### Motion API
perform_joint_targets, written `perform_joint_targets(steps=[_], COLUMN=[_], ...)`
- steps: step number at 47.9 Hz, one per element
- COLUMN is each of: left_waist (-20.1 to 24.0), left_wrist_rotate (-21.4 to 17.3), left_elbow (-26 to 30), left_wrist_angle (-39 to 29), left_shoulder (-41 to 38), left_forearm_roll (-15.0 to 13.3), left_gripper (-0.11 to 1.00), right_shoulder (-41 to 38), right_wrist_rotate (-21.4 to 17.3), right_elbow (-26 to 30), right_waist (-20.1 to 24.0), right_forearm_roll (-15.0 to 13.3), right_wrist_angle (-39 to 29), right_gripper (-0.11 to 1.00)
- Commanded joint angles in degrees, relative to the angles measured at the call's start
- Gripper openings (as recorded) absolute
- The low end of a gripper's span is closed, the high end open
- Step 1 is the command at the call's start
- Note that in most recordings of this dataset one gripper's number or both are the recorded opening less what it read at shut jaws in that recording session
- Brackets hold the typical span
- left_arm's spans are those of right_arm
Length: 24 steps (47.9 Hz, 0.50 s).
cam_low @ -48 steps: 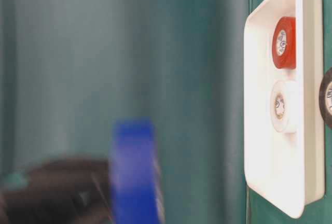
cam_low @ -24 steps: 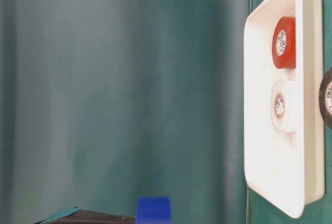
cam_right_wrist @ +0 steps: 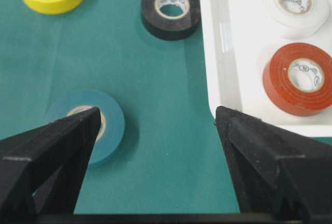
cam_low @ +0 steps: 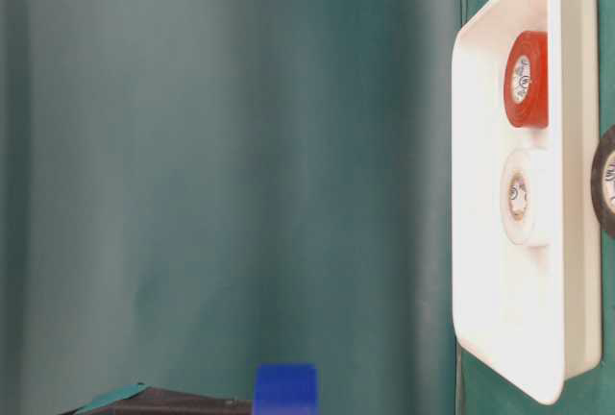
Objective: Pick up the tape from a random location and place it into the white case.
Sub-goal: 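Lift the blue roll and carry it left toward the tray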
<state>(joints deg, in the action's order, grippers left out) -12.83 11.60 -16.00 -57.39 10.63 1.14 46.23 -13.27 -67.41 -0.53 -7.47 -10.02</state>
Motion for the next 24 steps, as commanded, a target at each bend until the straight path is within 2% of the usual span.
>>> perform_joint_targets(steps=[1, 10, 24], left_waist=[0.26, 3.69, 14.85], left_wrist_rotate=[0.09, -0.09, -0.35], left_elbow=[0.88, 0.88, 1.49], left_wrist_angle=[0.35, 1.14, 3.87], left_shoulder=[1.41, 1.32, 1.05], left_forearm_roll=[0.18, 0.18, 0.18], left_gripper=[0.23, 0.23, 0.23], right_shoulder=[-0.18, -0.18, -0.18], right_wrist_rotate=[0.09, 0.35, 0.79], right_elbow=[1.49, 1.49, 1.41], right_waist=[-0.09, -0.09, -0.09], right_forearm_roll=[-0.09, -0.09, -0.09], right_wrist_angle=[0.26, 0.18, -0.09], right_gripper=[0.87, 0.87, 0.87])
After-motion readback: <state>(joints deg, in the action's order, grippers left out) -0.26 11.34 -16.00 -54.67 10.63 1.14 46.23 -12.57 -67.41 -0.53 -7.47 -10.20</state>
